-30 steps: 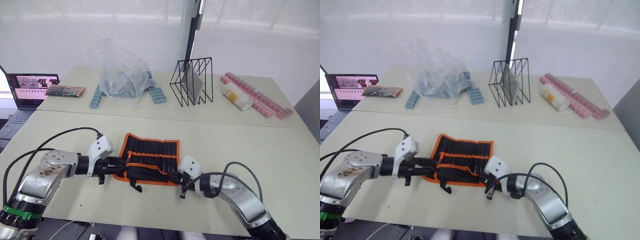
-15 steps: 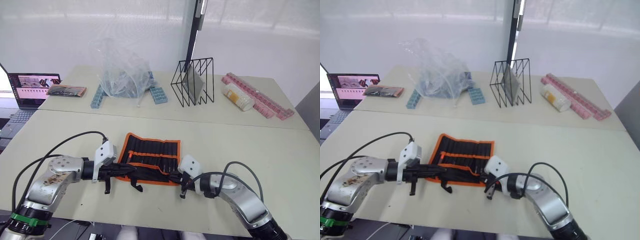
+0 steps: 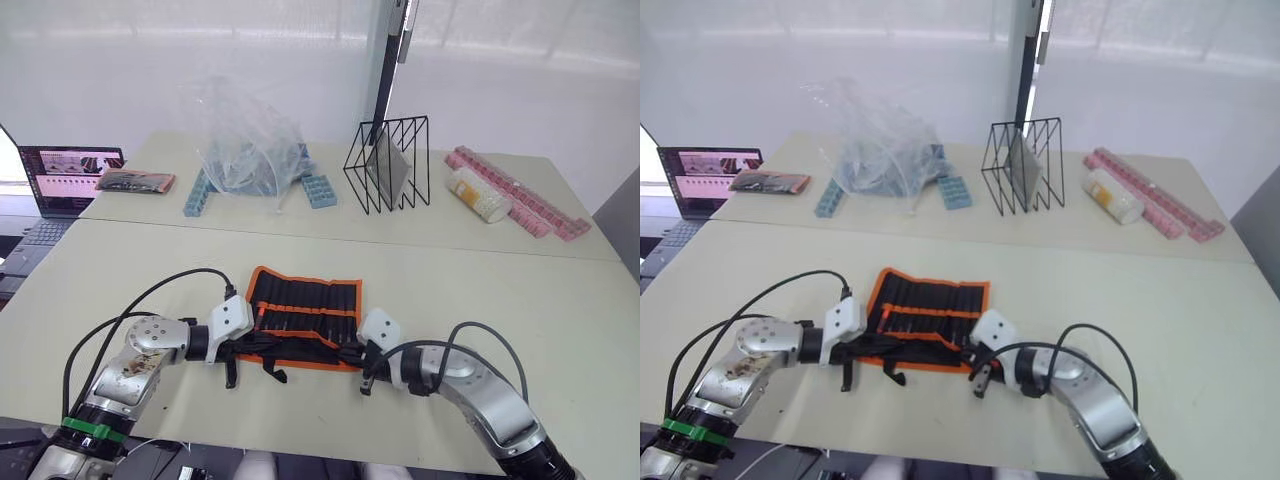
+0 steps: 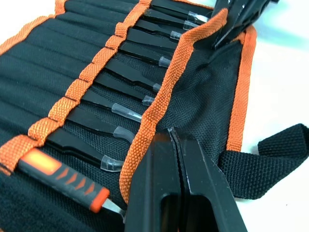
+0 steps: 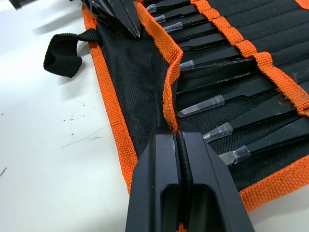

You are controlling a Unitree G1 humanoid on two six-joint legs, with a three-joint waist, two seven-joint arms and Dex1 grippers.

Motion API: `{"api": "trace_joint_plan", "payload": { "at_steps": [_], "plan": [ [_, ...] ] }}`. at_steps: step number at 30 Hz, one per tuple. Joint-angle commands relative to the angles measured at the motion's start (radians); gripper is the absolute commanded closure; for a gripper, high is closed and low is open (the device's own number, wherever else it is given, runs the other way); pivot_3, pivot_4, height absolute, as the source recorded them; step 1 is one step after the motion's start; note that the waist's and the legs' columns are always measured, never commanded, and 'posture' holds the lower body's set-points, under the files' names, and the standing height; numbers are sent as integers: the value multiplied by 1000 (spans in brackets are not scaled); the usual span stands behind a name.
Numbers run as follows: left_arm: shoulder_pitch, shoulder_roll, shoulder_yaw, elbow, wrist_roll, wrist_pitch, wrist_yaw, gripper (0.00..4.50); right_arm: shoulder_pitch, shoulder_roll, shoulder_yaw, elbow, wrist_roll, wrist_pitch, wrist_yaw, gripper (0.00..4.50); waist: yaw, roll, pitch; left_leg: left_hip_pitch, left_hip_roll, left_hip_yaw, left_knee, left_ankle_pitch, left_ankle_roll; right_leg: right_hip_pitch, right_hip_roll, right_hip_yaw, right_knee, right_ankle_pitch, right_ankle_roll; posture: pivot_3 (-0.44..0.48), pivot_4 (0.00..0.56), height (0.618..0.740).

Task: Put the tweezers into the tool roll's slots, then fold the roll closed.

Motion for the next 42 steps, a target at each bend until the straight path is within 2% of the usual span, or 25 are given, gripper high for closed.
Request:
{"api": "trace_joint_plan", "payload": {
  "at_steps": [1, 7, 12, 19, 22, 26, 30, 35, 42],
  "plan": [
    [10, -10, -30, 53, 53, 0, 26, 4492, -15, 12, -42, -44, 35, 2, -10, 4219, 1, 0, 0, 0, 0, 0, 0, 0, 0, 0, 0, 0, 0, 0, 0, 0, 150, 720],
    [9, -4, -20, 48, 46, -1, 24, 4500, -38, 70, -166, -127, 204, -6, 16, 2288, -1, 1, 0, 0, 0, 0, 0, 0, 0, 0, 0, 0, 0, 0, 1, 0, 150, 720],
    [12, 0, -18, 31, 42, 2, 24, 4500, -79, 80, -148, -131, 204, -76, 30, 2288, -2, 1, 0, 0, 0, 0, 0, 0, 0, 0, 0, 0, 0, 1, 1, 0, 150, 720],
    [6, 6, -14, 21, 43, 4, 24, 4500, -124, 75, 1, -42, 87, -188, 62, 2288, -2, 1, 0, 0, 0, 0, 0, 0, 0, -1, 0, 0, 0, 0, 1, 0, 150, 720],
    [5, 8, -13, 20, 43, 2, 24, 4500, -127, 73, 68, 22, 26, -269, 91, 3048, -3, 1, 0, -1, 0, 0, 0, 0, 0, -1, 0, 0, 0, 0, 1, 0, 150, 720],
    [2, 9, -15, 23, 45, 0, 22, 4500, -135, 95, 134, 141, -35, -402, 136, 4482, -3, 1, 0, 0, 0, 0, 0, 0, 0, -1, 0, 0, 0, 0, 1, 0, 150, 720],
    [-3, 11, -21, 24, 48, -6, 16, 4500, -173, 129, 163, 268, -93, -466, 136, 4482, -4, 1, 0, 0, 0, 0, 0, 0, 0, -1, 1, 0, 0, 1, 1, 0, 150, 720],
    [-5, 15, -20, 24, 48, -12, 10, 4500, -156, 131, 140, 371, -121, -396, 99, 4482, -3, 1, 0, 0, 0, 0, 0, 0, 0, -1, 0, 0, 0, 1, 0, 0, 150, 720],
    [-3, 23, -13, 26, 47, -21, 3, 4500, -64, 79, 67, 300, -8, -233, 146, 4482, -3, 2, 0, 0, 0, 0, 0, 0, 0, 0, 0, 0, 0, 1, 0, 0, 150, 720]
  ]
}}
